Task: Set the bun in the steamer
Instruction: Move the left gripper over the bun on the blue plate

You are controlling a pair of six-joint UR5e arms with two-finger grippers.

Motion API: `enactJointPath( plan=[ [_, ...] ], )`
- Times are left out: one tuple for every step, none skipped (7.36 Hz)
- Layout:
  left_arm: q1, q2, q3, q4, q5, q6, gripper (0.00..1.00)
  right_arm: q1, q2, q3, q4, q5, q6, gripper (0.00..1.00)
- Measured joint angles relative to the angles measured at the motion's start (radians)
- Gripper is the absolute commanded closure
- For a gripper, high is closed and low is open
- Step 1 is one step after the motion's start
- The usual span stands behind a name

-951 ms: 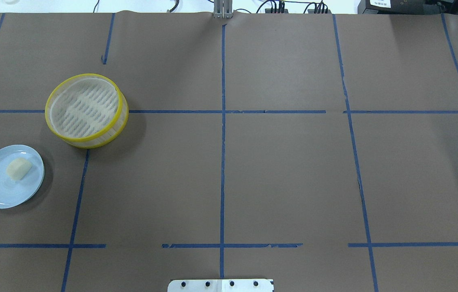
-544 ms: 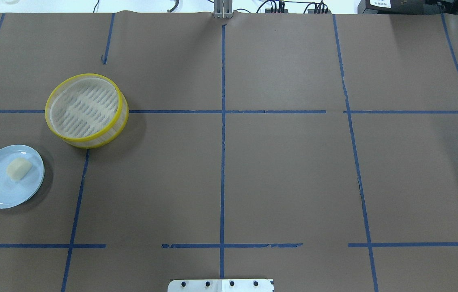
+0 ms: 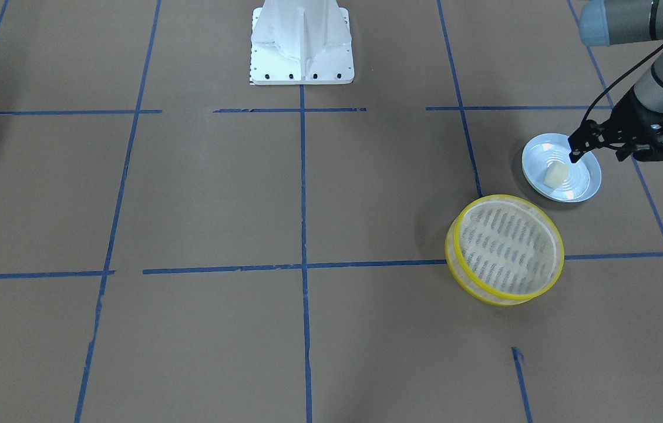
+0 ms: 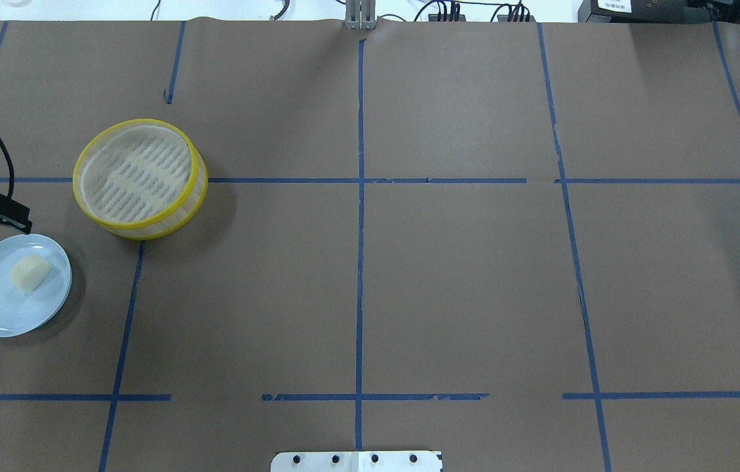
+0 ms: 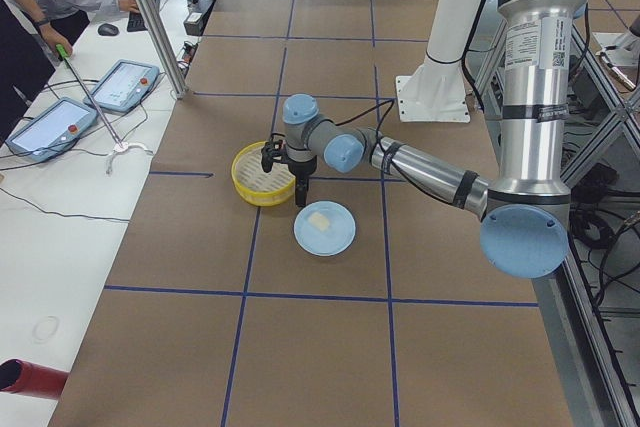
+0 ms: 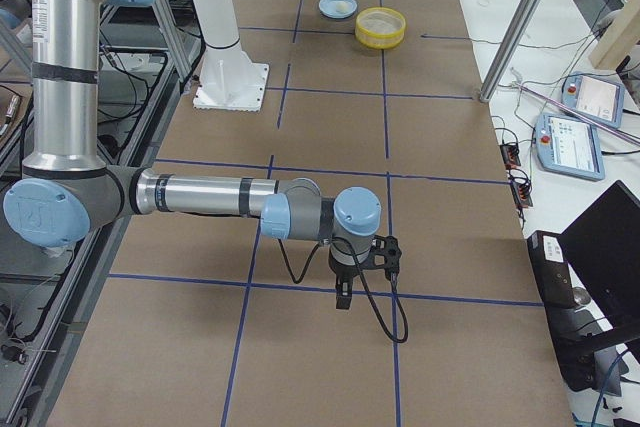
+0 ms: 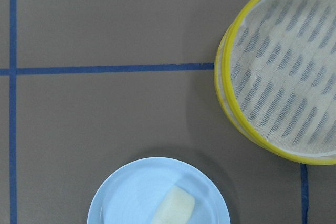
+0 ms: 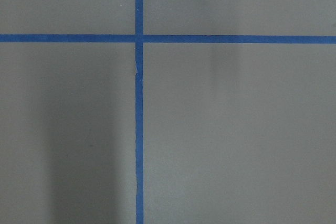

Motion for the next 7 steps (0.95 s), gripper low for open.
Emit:
enactJointPath(
  plan=[
    [0.032, 0.007, 0.022, -0.041, 0.016, -0.03, 0.0, 0.0, 0.0, 0.0, 0.0, 0.0, 0.0, 0.0],
    [0.056, 0.01, 0.039, -0.058, 0.033, -0.041, 0.0, 0.0, 0.0, 0.0, 0.0, 0.0, 0.0, 0.0],
    [0.071, 0.01, 0.06, -0.067, 0.043, -0.043, 0.0, 0.0, 0.0, 0.0, 0.0, 0.0, 0.0, 0.0],
    [0.084, 0.012, 0.09, -0.089, 0.047, -0.041, 0.0, 0.0, 0.0, 0.0, 0.0, 0.0, 0.0, 0.0],
    [0.09, 0.018, 0.124, -0.134, 0.048, -0.04, 0.0, 0.0, 0.0, 0.0, 0.0, 0.0, 0.0, 0.0],
    [0.093, 0.026, 0.154, -0.181, 0.049, -0.039, 0.0, 0.0, 0.0, 0.0, 0.0, 0.0, 0.0, 0.0],
    [0.094, 0.03, 0.174, -0.213, 0.048, -0.039, 0.0, 0.0, 0.0, 0.0, 0.0, 0.0, 0.0, 0.0]
  ],
)
